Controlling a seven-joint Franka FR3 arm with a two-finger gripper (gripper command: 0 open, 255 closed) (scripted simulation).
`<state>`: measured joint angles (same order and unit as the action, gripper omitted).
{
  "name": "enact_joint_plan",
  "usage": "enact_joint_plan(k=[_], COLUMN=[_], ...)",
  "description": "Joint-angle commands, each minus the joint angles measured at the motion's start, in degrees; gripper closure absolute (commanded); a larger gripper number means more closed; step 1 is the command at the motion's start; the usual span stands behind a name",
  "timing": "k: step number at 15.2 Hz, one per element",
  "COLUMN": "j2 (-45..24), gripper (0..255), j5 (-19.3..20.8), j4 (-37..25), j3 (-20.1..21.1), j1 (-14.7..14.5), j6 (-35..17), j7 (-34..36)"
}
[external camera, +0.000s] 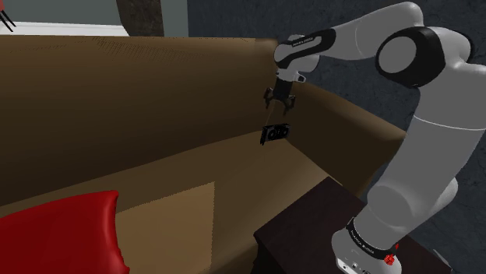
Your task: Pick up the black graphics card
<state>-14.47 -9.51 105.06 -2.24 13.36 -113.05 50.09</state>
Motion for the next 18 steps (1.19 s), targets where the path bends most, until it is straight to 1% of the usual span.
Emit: enact_joint_plan(k=[1,9,18], j2=[-3.7,-17.0,-20.8], gripper=[0,0,0], j5=[-0.9,-5.5,-6.4], j4=[-2.3,-10.4,-9.9], j3=[-0.8,-3.6,-3.3], j1=[0.8,4.6,4.9], j6=[-0.3,-1.4,-5.5], j7=[2.0,9.2,8.5])
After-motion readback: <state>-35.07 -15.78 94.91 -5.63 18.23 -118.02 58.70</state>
